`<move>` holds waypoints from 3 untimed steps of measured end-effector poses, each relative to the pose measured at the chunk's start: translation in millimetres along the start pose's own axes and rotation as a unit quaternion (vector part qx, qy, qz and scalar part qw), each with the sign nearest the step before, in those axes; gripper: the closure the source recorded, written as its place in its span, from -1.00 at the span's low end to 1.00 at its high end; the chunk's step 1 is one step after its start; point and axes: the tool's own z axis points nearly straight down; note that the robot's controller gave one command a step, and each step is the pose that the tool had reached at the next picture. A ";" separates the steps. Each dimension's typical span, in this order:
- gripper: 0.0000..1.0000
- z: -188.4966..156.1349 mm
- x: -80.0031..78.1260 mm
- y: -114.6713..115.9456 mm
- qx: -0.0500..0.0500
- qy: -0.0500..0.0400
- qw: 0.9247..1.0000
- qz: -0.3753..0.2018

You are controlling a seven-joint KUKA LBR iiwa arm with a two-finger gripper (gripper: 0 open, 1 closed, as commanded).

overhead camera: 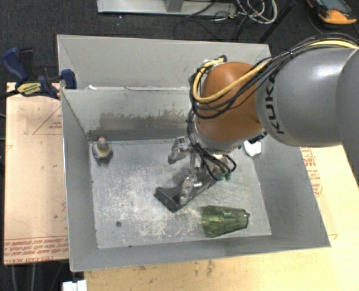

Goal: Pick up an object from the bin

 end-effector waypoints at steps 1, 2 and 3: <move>1.00 63.7 -10.3 -7.8 0.000 0.004 0.998 -0.067; 1.00 63.7 -10.3 -7.8 -0.001 0.004 0.998 -0.067; 1.00 -133.4 -24.2 32.4 0.000 0.006 0.994 -0.110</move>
Offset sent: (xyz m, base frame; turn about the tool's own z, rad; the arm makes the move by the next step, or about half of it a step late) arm 0.0000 0.0000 0.0000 0.0000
